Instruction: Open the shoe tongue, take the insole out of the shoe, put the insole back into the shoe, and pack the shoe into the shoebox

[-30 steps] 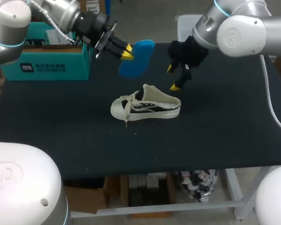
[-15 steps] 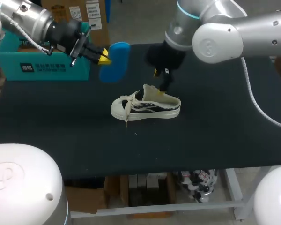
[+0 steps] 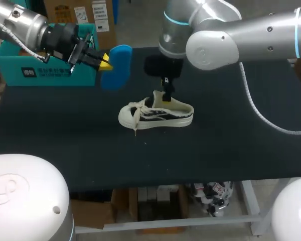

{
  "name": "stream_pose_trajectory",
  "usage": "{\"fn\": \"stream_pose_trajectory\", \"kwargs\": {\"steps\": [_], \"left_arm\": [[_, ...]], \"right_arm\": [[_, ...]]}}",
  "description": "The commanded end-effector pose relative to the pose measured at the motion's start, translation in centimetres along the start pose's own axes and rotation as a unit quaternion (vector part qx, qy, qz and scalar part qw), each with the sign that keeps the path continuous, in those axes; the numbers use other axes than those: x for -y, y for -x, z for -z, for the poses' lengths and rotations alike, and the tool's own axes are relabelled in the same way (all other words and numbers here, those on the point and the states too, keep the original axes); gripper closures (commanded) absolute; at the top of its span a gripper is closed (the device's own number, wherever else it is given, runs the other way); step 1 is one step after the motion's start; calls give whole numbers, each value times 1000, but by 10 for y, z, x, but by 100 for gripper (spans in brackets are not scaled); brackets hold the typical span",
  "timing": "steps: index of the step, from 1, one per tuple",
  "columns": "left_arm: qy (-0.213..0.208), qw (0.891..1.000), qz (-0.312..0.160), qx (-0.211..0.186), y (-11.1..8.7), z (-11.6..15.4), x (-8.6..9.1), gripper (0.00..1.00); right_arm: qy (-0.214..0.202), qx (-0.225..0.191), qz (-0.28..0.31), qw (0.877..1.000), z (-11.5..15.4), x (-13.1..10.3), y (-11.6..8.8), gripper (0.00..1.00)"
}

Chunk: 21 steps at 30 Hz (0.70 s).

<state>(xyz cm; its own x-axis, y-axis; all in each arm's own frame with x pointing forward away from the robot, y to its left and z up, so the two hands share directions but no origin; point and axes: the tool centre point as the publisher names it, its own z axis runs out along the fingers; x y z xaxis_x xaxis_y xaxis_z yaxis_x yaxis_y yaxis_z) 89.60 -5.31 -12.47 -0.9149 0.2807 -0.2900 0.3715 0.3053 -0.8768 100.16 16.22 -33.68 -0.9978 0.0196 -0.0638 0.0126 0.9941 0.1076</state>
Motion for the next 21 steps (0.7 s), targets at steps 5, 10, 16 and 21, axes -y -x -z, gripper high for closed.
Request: {"fn": "stream_pose_trajectory", "kwargs": {"steps": [5, 10, 16, 21], "left_arm": [[-8, 1000, 1, -18, 13, 2, -1, 100], [-11, 1000, 3, -28, 17, 1, -1, 100], [-17, 999, -1, -37, 19, 3, -1, 100], [-25, 998, -10, -50, 20, 5, 5, 100]], "right_arm": [[-43, 3, -26, 999, -4, -5, 2, 18], [-52, 8, -49, 997, -9, -5, 2, 100], [-48, 20, -95, 994, -10, 2, -1, 100], [-36, 33, -136, 989, 1, 10, -5, 100]]}}
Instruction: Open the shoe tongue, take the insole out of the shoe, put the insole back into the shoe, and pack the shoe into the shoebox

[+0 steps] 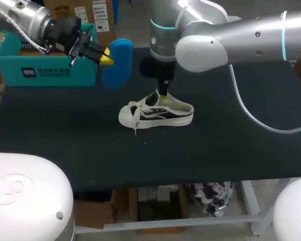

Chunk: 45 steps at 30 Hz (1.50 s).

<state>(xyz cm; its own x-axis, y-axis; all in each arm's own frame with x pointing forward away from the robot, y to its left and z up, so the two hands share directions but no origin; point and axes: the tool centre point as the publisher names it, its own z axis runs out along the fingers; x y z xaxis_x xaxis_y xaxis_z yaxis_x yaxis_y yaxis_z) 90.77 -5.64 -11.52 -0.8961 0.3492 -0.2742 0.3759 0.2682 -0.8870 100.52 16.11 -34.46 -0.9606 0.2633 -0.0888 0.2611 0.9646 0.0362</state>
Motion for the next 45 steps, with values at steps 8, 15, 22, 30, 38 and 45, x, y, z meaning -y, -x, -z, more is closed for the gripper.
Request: {"fn": "stream_pose_trajectory", "kwargs": {"steps": [8, 15, 22, 30, 38, 45], "left_arm": [[-23, 999, -20, -41, 10, 4, 21, 100], [-39, 997, -24, -66, 14, -3, 40, 100], [-74, 993, -6, -92, 21, -5, 53, 100], [-111, 987, 7, -115, 25, -4, 58, 100], [-154, 979, 27, -132, 26, -2, 56, 100], [-171, 971, 85, -142, 35, -2, 50, 100]], "right_arm": [[36, -1, -103, 994, 23, 29, -10, 100], [57, -24, -198, 978, 36, 44, -20, 100], [90, -46, -274, 956, 44, 50, -32, 100], [138, -57, -342, 928, 47, 52, -44, 100], [168, -58, -402, 898, 37, 50, -54, 100], [190, -61, -435, 878, 31, 53, -60, 100]]}}
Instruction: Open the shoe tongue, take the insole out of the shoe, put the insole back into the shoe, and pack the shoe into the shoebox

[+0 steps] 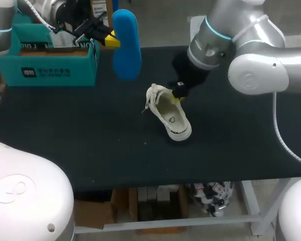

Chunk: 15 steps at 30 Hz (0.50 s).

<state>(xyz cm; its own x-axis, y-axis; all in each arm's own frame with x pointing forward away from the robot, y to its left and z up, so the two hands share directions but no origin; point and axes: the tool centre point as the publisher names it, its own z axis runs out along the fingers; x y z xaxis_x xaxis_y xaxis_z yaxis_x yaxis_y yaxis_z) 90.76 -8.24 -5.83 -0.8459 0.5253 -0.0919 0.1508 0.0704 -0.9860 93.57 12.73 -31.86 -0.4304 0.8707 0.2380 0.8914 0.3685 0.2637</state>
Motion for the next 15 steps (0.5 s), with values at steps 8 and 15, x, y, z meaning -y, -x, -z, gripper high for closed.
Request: {"fn": "stream_pose_trajectory", "kwargs": {"steps": [8, 15], "left_arm": [[-11, 995, 98, 9, 19, -6, -2, 100], [-9, 995, 98, 32, 9, -13, 6, 100]], "right_arm": [[76, -5, -17, 997, -4, 11, -6, 100], [95, -16, -15, 995, -8, 14, -13, 100]]}}
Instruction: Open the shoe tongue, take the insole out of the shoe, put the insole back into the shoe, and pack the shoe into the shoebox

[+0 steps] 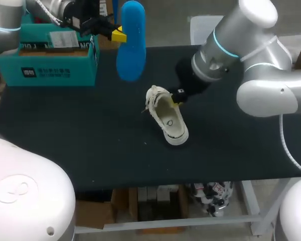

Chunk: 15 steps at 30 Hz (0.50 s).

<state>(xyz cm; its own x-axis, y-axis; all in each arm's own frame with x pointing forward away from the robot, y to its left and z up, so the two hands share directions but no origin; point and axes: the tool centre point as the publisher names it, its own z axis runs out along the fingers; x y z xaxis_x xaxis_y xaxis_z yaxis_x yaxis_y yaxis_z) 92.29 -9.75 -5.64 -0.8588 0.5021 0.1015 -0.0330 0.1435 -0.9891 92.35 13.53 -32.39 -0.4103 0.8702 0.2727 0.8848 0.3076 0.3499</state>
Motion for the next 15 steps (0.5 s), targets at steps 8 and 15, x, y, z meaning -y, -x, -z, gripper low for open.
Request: {"fn": "stream_pose_trajectory", "kwargs": {"steps": [8, 15], "left_arm": [[-1, 999, -9, 42, -31, -11, 7, 100], [-5, 999, -7, 46, -36, -10, 4, 100]], "right_arm": [[80, -3, -31, 996, -9, 10, -4, 100], [108, 1, -62, 992, -8, 9, -9, 100]]}}
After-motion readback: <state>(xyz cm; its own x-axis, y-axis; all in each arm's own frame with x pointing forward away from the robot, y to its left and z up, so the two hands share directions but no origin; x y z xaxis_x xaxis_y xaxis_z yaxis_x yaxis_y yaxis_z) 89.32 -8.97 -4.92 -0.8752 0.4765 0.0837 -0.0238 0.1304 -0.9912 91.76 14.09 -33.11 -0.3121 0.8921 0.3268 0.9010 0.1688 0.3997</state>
